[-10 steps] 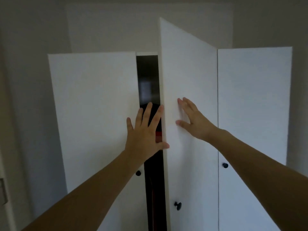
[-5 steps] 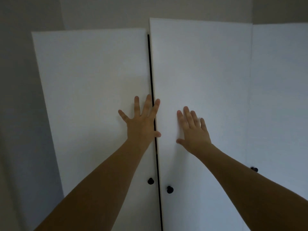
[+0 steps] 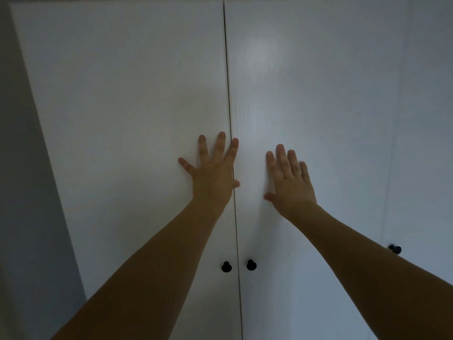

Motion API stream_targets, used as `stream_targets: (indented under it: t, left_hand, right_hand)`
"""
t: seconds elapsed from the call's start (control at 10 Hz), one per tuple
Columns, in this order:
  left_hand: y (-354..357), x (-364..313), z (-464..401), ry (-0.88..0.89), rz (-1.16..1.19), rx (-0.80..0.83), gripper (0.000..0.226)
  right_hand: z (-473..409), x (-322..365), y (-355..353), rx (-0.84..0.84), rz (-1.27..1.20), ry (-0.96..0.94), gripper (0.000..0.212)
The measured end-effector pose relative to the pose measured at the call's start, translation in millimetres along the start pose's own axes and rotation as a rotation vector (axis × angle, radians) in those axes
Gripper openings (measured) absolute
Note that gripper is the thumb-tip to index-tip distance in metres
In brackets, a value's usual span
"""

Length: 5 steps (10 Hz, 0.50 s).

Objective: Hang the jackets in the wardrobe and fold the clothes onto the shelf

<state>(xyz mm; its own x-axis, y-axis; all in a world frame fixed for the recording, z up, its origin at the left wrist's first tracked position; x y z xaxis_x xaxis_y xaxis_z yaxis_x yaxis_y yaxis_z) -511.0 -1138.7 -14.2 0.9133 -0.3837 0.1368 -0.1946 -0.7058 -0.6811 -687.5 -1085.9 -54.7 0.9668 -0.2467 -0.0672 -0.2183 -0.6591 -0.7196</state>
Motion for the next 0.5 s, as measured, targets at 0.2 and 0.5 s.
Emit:
stream_targets:
  t: [0.2, 0.5]
  left_hand:
    - [2.6, 7.5, -2.6, 0.030, -0.008, -0.032, 0.107]
    - [-7.0, 1.4, 12.2, 0.092, -0.026, -0.039, 0.094]
  right_hand:
    - [-0.9, -5.6, 0.1, 0.005, 0.008, -0.021, 0.110]
    - [10.3, 4.1, -21.6, -0.006, 0.019, -0.036, 0.106]
Point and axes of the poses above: each hand's wrist, its own z-axis away from the middle knuckle, its own y-axis out of the palm, x = y × z, the point moved 2 cm from there along -z, towards the middle knuckle, and after that the axes turned 1 degree about -x, right-handed, at the moved point
